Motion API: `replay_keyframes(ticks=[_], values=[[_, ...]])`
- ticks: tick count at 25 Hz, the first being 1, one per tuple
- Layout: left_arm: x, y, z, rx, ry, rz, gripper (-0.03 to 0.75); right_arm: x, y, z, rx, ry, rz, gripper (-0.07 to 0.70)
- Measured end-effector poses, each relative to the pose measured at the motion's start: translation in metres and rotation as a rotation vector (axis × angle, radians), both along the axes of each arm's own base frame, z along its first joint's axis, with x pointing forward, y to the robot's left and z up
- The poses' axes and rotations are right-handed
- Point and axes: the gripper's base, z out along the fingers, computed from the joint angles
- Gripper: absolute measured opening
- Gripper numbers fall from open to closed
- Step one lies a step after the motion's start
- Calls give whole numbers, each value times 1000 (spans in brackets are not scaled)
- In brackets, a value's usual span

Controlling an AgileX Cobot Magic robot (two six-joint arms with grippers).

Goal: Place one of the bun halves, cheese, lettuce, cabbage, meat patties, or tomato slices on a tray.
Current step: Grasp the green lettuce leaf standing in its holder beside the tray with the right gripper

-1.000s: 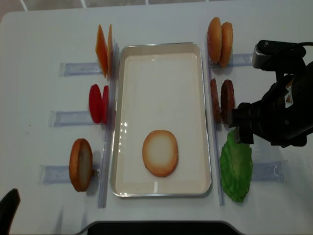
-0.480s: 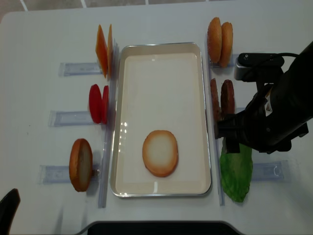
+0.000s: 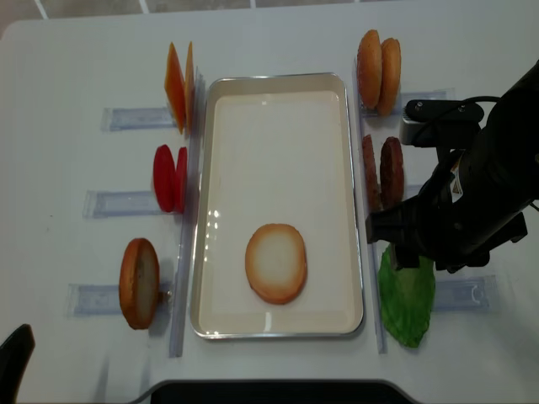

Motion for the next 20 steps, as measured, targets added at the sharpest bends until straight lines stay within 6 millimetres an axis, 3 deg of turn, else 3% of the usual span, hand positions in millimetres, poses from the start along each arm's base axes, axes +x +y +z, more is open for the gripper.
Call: replay_keyframes(ticks=[6,10,20], values=[[0,0,0,0,0,0,517,0,0,0,1,-1,0,138],[0,0,0,0,0,0,517,0,0,0,0,0,0,25],[0,0,0,0,0,0,517,0,3,10,30,9,-4,25]])
